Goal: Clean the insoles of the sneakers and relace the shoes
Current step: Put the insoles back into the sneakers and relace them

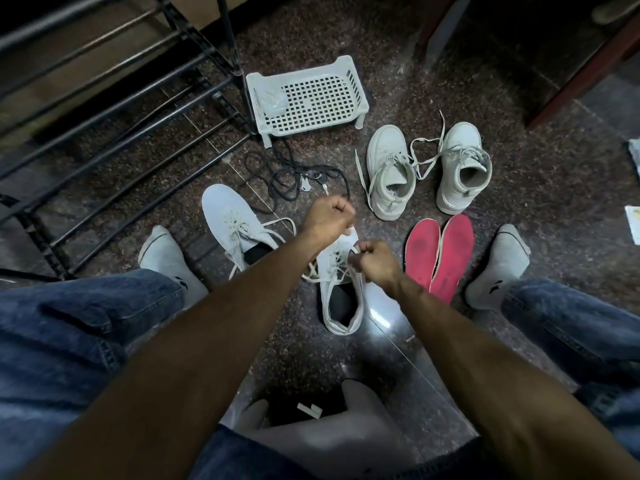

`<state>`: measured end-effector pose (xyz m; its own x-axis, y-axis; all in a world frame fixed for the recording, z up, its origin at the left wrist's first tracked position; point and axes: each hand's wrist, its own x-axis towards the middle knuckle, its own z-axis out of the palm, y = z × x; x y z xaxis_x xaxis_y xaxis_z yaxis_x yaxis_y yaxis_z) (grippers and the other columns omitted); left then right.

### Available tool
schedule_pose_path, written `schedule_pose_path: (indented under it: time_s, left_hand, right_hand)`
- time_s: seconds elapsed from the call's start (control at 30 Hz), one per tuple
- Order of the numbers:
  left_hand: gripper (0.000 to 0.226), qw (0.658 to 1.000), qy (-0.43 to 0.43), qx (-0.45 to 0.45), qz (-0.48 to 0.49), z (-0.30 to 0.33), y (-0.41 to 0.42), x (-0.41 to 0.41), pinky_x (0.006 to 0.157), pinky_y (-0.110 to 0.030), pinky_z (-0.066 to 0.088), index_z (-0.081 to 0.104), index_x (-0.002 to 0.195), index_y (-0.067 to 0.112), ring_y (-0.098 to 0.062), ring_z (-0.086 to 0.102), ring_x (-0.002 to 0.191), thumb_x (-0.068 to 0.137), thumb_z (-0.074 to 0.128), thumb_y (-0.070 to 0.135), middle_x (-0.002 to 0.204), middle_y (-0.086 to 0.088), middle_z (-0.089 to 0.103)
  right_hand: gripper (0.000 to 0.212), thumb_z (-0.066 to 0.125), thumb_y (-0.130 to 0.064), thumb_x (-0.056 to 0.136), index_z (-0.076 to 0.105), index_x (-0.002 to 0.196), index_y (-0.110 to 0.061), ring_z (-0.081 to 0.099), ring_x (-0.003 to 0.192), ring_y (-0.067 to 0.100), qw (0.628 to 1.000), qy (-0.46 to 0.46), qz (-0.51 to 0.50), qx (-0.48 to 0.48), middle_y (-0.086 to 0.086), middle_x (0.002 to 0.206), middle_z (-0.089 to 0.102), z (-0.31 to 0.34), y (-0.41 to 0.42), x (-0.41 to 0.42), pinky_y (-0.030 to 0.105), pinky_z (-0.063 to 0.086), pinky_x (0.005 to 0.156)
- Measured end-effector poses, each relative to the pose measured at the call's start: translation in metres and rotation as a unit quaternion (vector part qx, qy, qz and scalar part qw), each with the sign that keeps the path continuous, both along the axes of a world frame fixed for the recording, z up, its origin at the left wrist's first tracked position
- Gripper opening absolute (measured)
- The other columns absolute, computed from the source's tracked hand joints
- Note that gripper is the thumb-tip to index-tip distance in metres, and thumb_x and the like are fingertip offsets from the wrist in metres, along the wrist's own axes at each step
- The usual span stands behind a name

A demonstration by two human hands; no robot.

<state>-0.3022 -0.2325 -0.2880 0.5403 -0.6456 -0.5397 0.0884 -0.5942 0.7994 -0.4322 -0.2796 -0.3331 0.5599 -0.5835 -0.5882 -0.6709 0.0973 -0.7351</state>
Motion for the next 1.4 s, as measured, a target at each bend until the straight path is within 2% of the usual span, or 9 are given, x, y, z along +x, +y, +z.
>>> schedule_pose_path:
  time_s: [0.17, 0.3, 0.47, 0.53, 0.77, 0.9, 1.07, 1.2, 1.4]
  left_hand:
    - [0.022, 0.983, -0.026, 0.178, -0.030, -0.054, 0.041, -0.007, 0.090, -0.036, 0.052, 0.069, 0.104, 0.003, -0.032, 0.063, 0.106, 0.085, 0.059, 0.004, 0.111, -0.018, 0.067]
    - [0.047, 0.972, 0.017, 0.214, -0.097, -0.075, 0.066, -0.023, 0.089, -0.028, 0.045, 0.058, 0.126, 0.007, -0.026, 0.057, 0.115, 0.080, 0.069, 0.007, 0.129, -0.013, 0.058]
    - [0.039, 0.952, -0.087, 0.235, -0.175, -0.075, 0.065, -0.030, 0.084, -0.032, 0.047, 0.062, 0.115, 0.012, -0.029, 0.059, 0.109, 0.081, 0.072, 0.027, 0.117, -0.009, 0.063]
    - [0.031, 0.947, -0.100, 0.242, -0.186, -0.071, 0.062, -0.030, 0.081, -0.034, 0.048, 0.065, 0.104, 0.008, -0.028, 0.061, 0.101, 0.082, 0.072, 0.028, 0.104, -0.009, 0.065]
    - [0.023, 0.940, -0.064, 0.240, -0.234, -0.078, 0.066, -0.013, 0.073, -0.033, 0.053, 0.067, 0.069, 0.014, -0.024, 0.070, 0.081, 0.077, 0.074, 0.033, 0.074, -0.006, 0.071]
    - [0.038, 0.915, -0.127, 0.258, -0.282, -0.074, 0.069, -0.017, 0.073, -0.032, 0.046, 0.058, 0.071, 0.022, -0.028, 0.065, 0.090, 0.069, 0.069, 0.058, 0.092, -0.009, 0.067]
    - [0.037, 0.889, -0.237, 0.289, -0.263, -0.072, 0.062, -0.030, 0.084, -0.039, 0.049, 0.063, 0.105, 0.017, -0.036, 0.062, 0.104, 0.083, 0.054, 0.045, 0.114, -0.015, 0.064]
    - [0.035, 0.894, -0.279, 0.283, -0.208, -0.066, 0.057, -0.024, 0.080, -0.039, 0.047, 0.065, 0.105, 0.014, -0.038, 0.061, 0.105, 0.087, 0.050, 0.040, 0.115, -0.016, 0.064]
    - [0.035, 0.912, -0.277, 0.271, -0.132, -0.058, 0.059, 0.009, 0.081, -0.039, 0.047, 0.066, 0.106, 0.011, -0.040, 0.059, 0.105, 0.090, 0.049, 0.037, 0.114, -0.019, 0.064]
  right_hand:
    - [0.017, 0.047, 0.008, 0.070, 0.051, 0.063, -0.007, 0.035, 0.031, 0.013, 0.983, -0.106, -0.115, 0.092, 0.012, 0.054, 0.056, 0.043, -0.037, 0.006, 0.013, 0.022, 0.038]
    - [0.020, 0.047, 0.002, 0.080, 0.050, 0.067, -0.011, 0.033, 0.032, 0.015, 0.971, -0.172, -0.148, 0.077, 0.010, 0.054, 0.054, 0.074, -0.069, 0.017, 0.014, 0.021, 0.038]
    - [0.005, 0.058, -0.016, 0.089, 0.063, 0.088, -0.015, 0.058, 0.071, 0.021, 0.992, 0.024, 0.065, -0.104, 0.003, 0.080, 0.061, 0.060, -0.081, 0.018, 0.030, 0.047, 0.064]
    - [0.042, 0.054, -0.037, 0.081, 0.063, 0.113, -0.012, 0.062, 0.098, 0.025, 0.966, 0.111, 0.155, -0.174, 0.008, 0.107, 0.065, 0.044, -0.070, 0.008, 0.034, 0.050, 0.087]
    - [0.039, 0.062, -0.063, 0.075, 0.059, 0.089, -0.027, 0.060, 0.090, 0.025, 0.911, 0.235, 0.304, -0.151, 0.001, 0.097, 0.064, -0.005, -0.003, -0.022, 0.033, 0.048, 0.075]
    - [0.031, 0.056, -0.046, 0.086, 0.063, 0.095, -0.017, 0.062, 0.092, 0.032, 0.922, 0.236, 0.251, -0.175, 0.010, 0.103, 0.068, -0.024, 0.014, -0.027, 0.031, 0.042, 0.068]
    - [0.024, 0.049, -0.031, 0.090, 0.066, 0.088, -0.013, 0.063, 0.089, 0.038, 0.920, 0.190, 0.246, -0.238, 0.017, 0.098, 0.069, -0.026, 0.013, -0.023, 0.032, 0.038, 0.066]
    - [0.019, 0.048, -0.025, 0.088, 0.062, 0.082, -0.015, 0.062, 0.087, 0.041, 0.917, 0.154, 0.250, -0.270, 0.018, 0.092, 0.069, -0.021, 0.002, -0.010, 0.039, 0.047, 0.071]
    - [0.014, 0.049, -0.016, 0.086, 0.062, 0.089, -0.016, 0.062, 0.087, 0.040, 0.932, 0.109, 0.219, -0.267, 0.017, 0.094, 0.069, -0.020, 0.000, 0.023, 0.033, 0.035, 0.062]
